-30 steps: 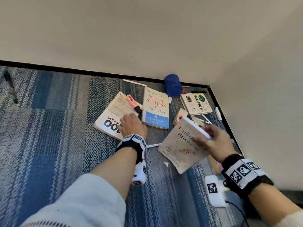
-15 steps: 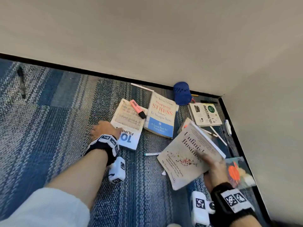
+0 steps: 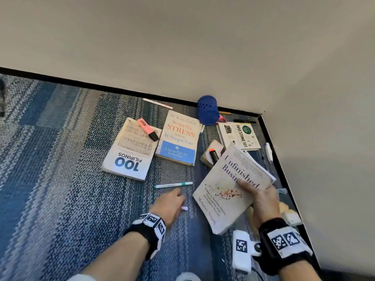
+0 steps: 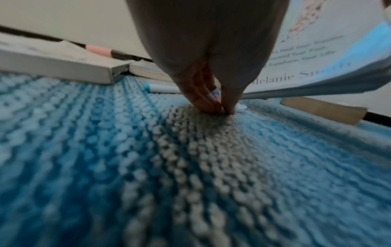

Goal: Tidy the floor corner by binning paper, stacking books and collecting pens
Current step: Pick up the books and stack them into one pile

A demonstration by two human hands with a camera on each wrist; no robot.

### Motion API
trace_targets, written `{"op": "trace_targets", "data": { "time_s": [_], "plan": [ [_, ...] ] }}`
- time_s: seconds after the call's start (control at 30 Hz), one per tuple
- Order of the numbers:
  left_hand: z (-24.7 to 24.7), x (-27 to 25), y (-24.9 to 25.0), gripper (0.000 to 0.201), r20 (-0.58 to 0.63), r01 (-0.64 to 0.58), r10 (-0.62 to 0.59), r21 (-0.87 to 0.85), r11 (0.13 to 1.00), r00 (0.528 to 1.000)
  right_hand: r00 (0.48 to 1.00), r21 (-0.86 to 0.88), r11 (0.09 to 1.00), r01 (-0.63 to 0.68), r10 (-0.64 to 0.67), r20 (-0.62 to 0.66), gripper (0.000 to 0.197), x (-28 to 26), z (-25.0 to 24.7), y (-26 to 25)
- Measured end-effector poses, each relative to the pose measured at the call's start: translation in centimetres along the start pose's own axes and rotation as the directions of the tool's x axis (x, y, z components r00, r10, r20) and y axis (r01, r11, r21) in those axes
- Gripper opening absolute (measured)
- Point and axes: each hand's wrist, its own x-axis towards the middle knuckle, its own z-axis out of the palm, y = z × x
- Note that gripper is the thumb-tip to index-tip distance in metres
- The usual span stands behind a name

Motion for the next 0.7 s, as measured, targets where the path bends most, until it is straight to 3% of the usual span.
{"op": "trace_targets", "data": {
  "time_s": [0.1, 0.2, 0.23, 0.27, 0.33, 0.37, 0.43, 0.5, 0.57, 0.63, 0.7],
  "plan": [
    [-0.9, 0.0, 0.5, 0.019, -0.071, -0.027, 0.024, -0.044, 0.999, 0.997, 0.998, 0.007, 0.998, -0.055, 0.054, 0.031, 0.048, 0.3, -1.1, 1.0],
    [-2.5, 0.4, 1.1, 0.007, -0.292, 0.025, -0.137, -0.356, 0.934, 0.947, 0.998, 0.034, 0.998, -0.057, 0.057, 0.016, 0.038, 0.3, -1.1, 1.4],
    [-3.1, 0.8, 1.4, 0.015, -0.269, 0.015, -0.183, -0.526, 0.850, 0.946, 0.998, 0.043, 0.997, -0.059, 0.059, 0.005, 0.035, 0.3, -1.1, 1.6],
    [-4.0, 1.2, 2.2, 0.022, -0.167, 0.008, -0.172, -0.693, 0.721, 0.971, 0.998, 0.042, 0.997, -0.060, 0.060, -0.002, 0.036, 0.3, -1.2, 1.6],
    [-5.7, 1.5, 3.9, 0.028, 0.060, 0.057, -0.007, -0.880, 0.472, 0.998, 0.997, 0.035, 0.996, -0.078, 0.077, 0.025, 0.048, 0.3, -1.2, 1.6],
    [-6.2, 1.8, 4.8, 0.028, 0.123, 0.086, 0.055, -0.891, 0.446, 0.991, 0.994, 0.064, 0.993, -0.103, 0.102, 0.026, 0.050, 0.2, -1.4, 1.5],
    [-7.3, 1.9, 6.1, 0.026, 0.138, 0.078, 0.100, -0.888, 0.453, 0.985, 0.988, 0.139, 0.978, -0.154, 0.150, 0.041, 0.047, -0.2, -1.7, 1.1],
    [-7.9, 1.7, 7.1, 0.022, 0.098, 0.057, 0.082, -0.913, 0.403, 0.992, 0.987, 0.217, 0.963, -0.162, 0.160, 0.027, 0.052, -0.6, -1.9, 0.9],
    [-8.3, 1.7, 8.4, 0.021, 0.050, 0.030, 0.048, -0.934, 0.357, 0.998, 0.991, 0.172, 0.983, -0.068, 0.086, -0.102, 0.069, -1.1, -2.3, 0.9],
    [-8.5, 2.0, 9.9, 0.023, -0.037, -0.028, -0.009, -0.891, 0.452, 0.999, 0.953, -0.253, 0.965, 0.075, -0.144, -0.266, 0.071, -1.9, -3.1, 0.5],
    [-8.6, 2.3, 11.6, 0.025, -0.185, -0.128, -0.026, -0.768, 0.627, 0.982, 0.895, -0.560, 0.820, 0.121, -0.335, -0.296, 0.051, -3.6, -3.8, -0.4]
  ]
}}
